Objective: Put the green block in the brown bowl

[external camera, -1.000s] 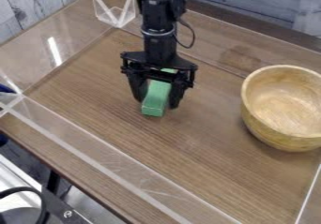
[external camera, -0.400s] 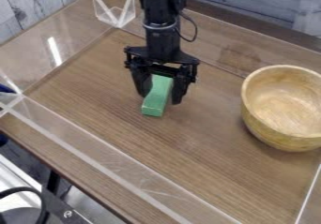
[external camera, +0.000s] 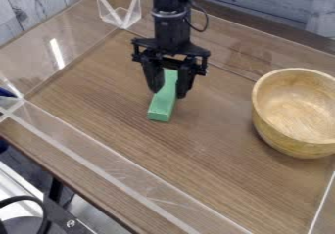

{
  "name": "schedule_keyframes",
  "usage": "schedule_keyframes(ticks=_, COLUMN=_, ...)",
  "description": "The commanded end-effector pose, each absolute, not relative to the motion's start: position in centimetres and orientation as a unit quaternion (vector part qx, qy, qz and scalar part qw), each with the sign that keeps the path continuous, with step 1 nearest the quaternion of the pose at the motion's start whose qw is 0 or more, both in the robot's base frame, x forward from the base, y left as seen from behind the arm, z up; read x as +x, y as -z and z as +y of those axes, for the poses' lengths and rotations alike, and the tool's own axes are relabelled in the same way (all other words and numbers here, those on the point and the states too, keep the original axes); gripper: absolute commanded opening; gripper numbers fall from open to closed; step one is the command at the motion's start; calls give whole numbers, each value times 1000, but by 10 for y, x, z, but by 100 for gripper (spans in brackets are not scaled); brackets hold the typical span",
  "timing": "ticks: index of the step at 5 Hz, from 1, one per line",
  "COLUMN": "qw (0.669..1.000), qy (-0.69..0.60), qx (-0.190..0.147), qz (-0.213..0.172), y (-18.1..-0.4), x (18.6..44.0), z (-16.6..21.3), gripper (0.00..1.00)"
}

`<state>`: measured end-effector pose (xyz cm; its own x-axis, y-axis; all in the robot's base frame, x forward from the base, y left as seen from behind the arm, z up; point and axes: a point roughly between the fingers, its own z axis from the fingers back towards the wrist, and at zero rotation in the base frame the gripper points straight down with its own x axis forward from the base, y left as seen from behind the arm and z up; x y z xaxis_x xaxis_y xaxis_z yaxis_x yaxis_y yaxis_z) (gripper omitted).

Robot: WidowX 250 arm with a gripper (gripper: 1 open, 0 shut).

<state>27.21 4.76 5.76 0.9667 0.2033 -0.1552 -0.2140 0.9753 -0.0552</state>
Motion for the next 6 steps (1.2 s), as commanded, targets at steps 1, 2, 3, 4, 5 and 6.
schedule_keyframes(ticks=1, qw=993, qy=-102, qx=-26, qz=52, y=-62, x=275, z=47, gripper=100)
schedule_keyframes(ticks=2, qw=994, qy=-94, qx=-14, qz=50, y=-50, x=269, z=41, gripper=100)
schedule_keyframes(ticks=3, qw=994, qy=-103, qx=-22, qz=20, y=-64, x=272, z=43, gripper=100)
schedule_keyframes(ticks=4, qw=993, qy=-114, qx=-27, qz=-5, y=-70, x=275, z=46, gripper=100)
schedule_keyframes(ticks=5, qw=992, qy=-123, qx=-25, qz=9, y=-65, x=269, z=42, gripper=100)
schedule_keyframes(ticks=6, qw=990, qy=-135, qx=-19, qz=25, y=-57, x=267, z=38, gripper=100)
